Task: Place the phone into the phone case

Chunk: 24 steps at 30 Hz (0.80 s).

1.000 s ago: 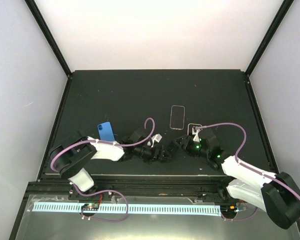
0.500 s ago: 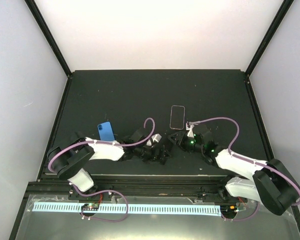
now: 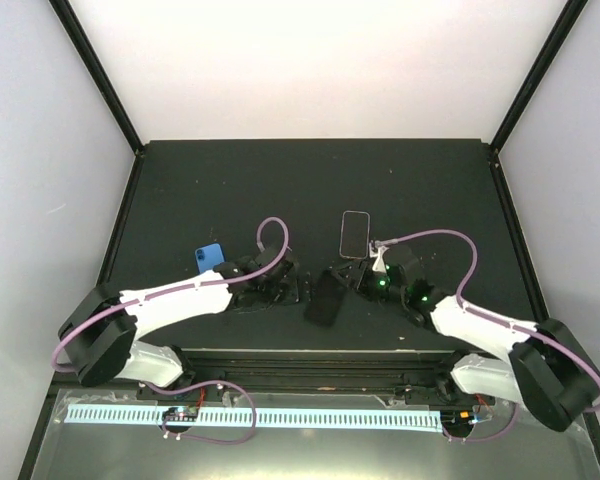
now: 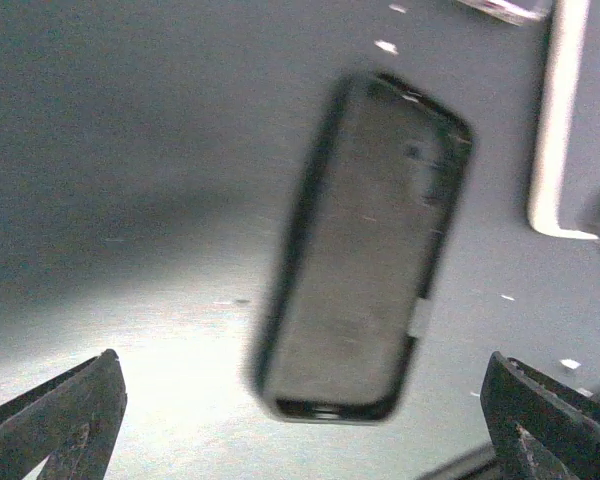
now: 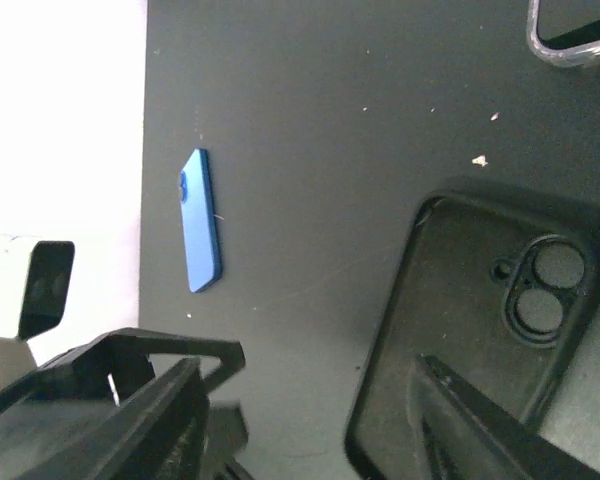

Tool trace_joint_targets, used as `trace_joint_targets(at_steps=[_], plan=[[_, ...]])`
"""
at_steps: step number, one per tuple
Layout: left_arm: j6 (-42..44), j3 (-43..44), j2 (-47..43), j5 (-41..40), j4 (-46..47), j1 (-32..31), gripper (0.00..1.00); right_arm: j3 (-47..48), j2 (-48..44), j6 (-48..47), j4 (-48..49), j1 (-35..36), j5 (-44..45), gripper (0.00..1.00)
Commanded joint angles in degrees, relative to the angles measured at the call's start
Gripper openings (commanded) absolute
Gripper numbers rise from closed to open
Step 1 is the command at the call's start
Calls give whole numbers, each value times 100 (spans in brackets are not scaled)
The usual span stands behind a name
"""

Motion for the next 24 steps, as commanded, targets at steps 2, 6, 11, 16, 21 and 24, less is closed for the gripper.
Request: trace_joint_targets(at_steps=[2,6,11,16,21,24], plan=[[126,611,-90,-1631,-2078,372,99,68,-677,-397,-585,25,362,63],[333,780,-147,-2117,-2523,842,99,-52,-1104,-546,-834,35,462,79],[912,774,-285,-2116,-2595,1880,99,-276,-1600,-675,-1131,39,607,97],[1487,784,-121,-2056,-2595,2685,99,-267,-1985,-818,-1393,39,745,100],[1863,759,207,-1964,-2450,3263,98,-274,-2040,-820,-1403,41,720,100],[2139,749,419,-1636,-2208,3457,97,-277,-2000,-831,-1398,32,684,100]])
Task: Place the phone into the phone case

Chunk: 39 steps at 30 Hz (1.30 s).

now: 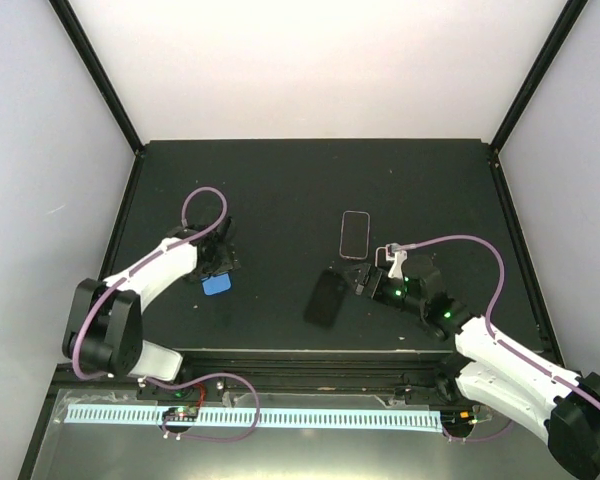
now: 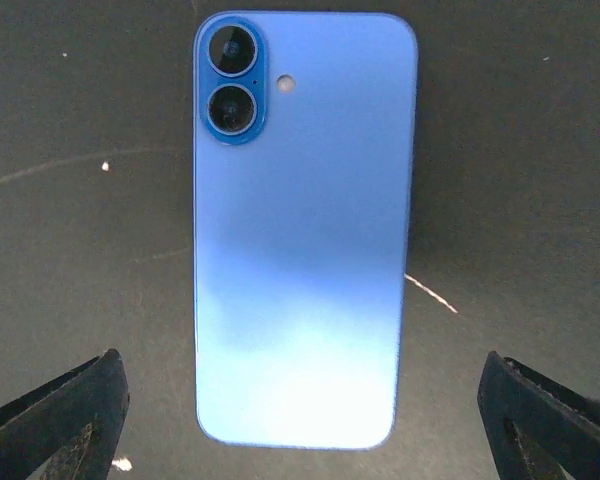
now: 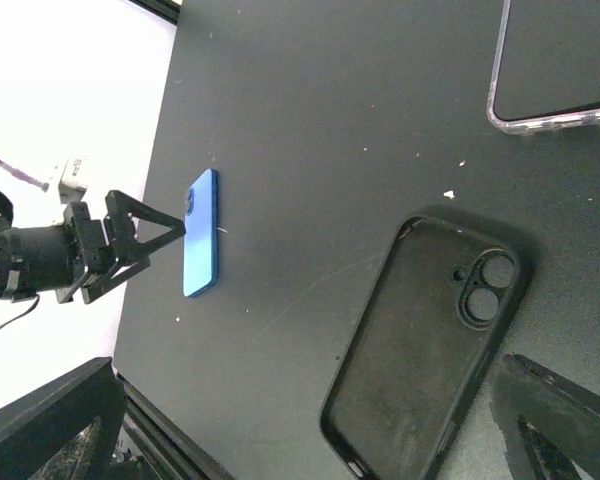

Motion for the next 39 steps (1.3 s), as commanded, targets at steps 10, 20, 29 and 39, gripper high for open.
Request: trace_joint_targets(at_steps=[10,20,29,39], plan=[[873,78,758,745,754,597,96,-19,-132,-157,-119,34,176,100],[881,50,1190,815,895,714,89,-1,-108,-172,-140,30,196,100],[863,-87,1099,1002,927,770,83,16,-82,-150,-120,32,188,100],[840,-400,1008,1445,1200,714,75,25,-148,-125,-201,38,194,100]])
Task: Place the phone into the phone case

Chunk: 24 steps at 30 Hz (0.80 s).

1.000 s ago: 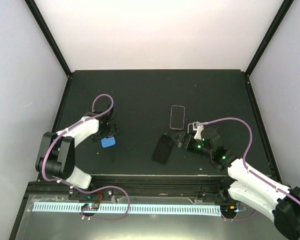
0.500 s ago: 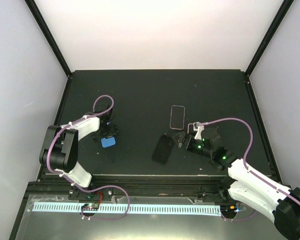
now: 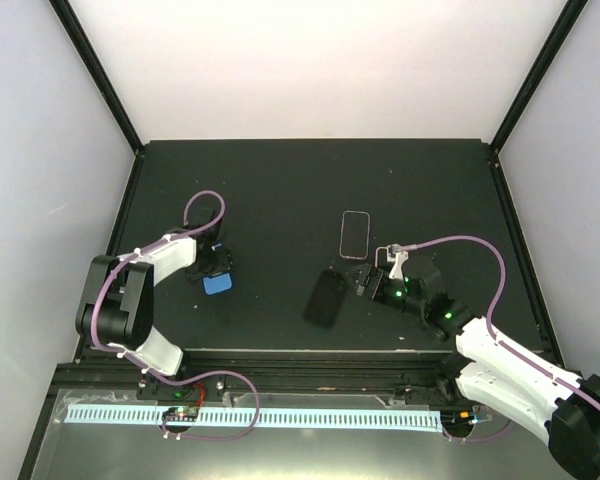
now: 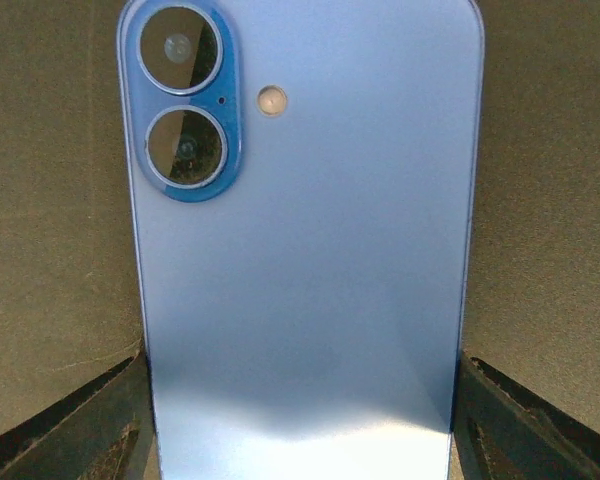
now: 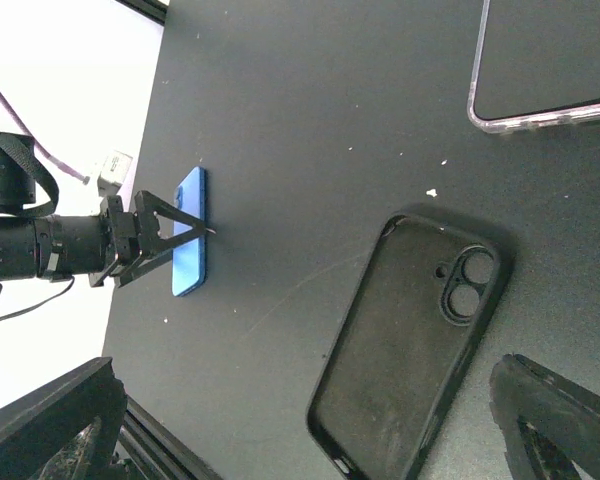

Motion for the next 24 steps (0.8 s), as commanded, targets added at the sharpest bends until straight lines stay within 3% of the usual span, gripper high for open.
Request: trace_joint_targets(at_steps=[1,11,15,24], plan=[[-6,-240,36,597,244,-45,75,25,-113,-60,-45,32,100,100],[-202,-493,-423,1424,453,-476,70,47,-116,-184,-86,33,-62,100],[-423,-689,-765,1874,650,-676,69,-56,51,-124,326,47,-420,99],[-1133,-890,-1127,2804,1379,-1347,69,103,740,-39,752,534,-429,72]])
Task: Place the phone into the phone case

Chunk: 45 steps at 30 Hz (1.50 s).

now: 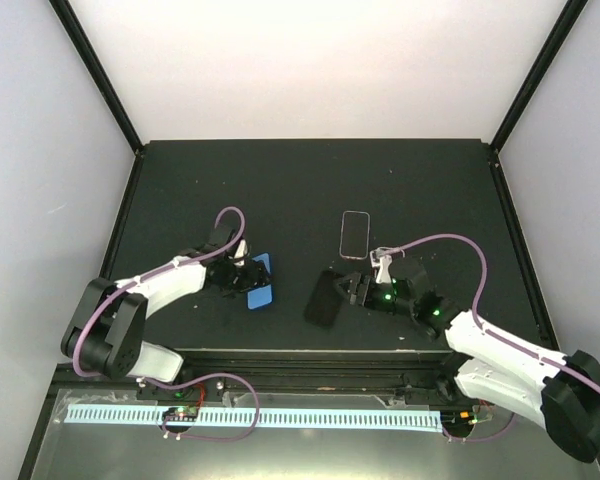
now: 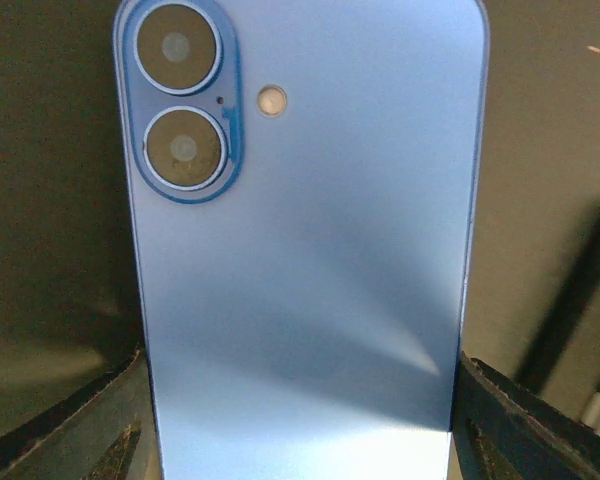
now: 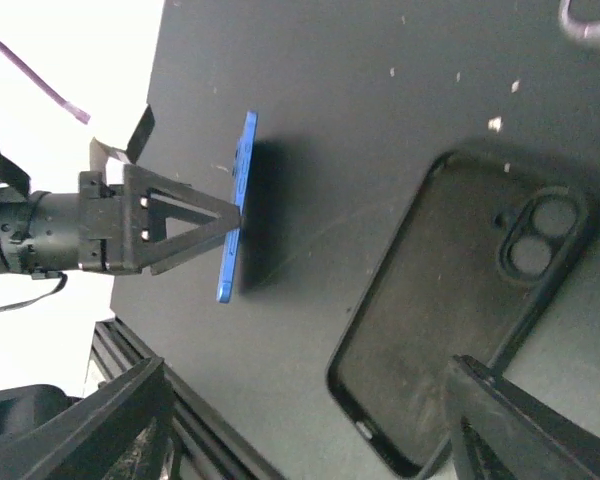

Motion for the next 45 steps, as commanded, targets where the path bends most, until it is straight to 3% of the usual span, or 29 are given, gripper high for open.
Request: trace_joint_targets(at_steps=[1,8,26,32,37,42,45], plan=[[-533,-10,-218,711,559,-316,69,131,260,11,361,325,27,69],[-1010,27,-371,990,987,-797,68,402,847,30,552,806,171,52],[-1539,65,-439,1003,1470,-1447,68,1257,2212,72,597,1383,156,47],[-1613,54,-462,1051,1562,-1564,68,1369,2462,100,583,1384,110,34],[-1630,35,-525,1032,1573,-1597,69,1353,2368,71,441,1384,256,17],[-1649,-3,-710,997,1533,-1615,78,1349,2326,57,202,1384,293,2],[-1658,-22,-1033,932,1476,-1614,86,1310,2251,60,58,1382,350,1]])
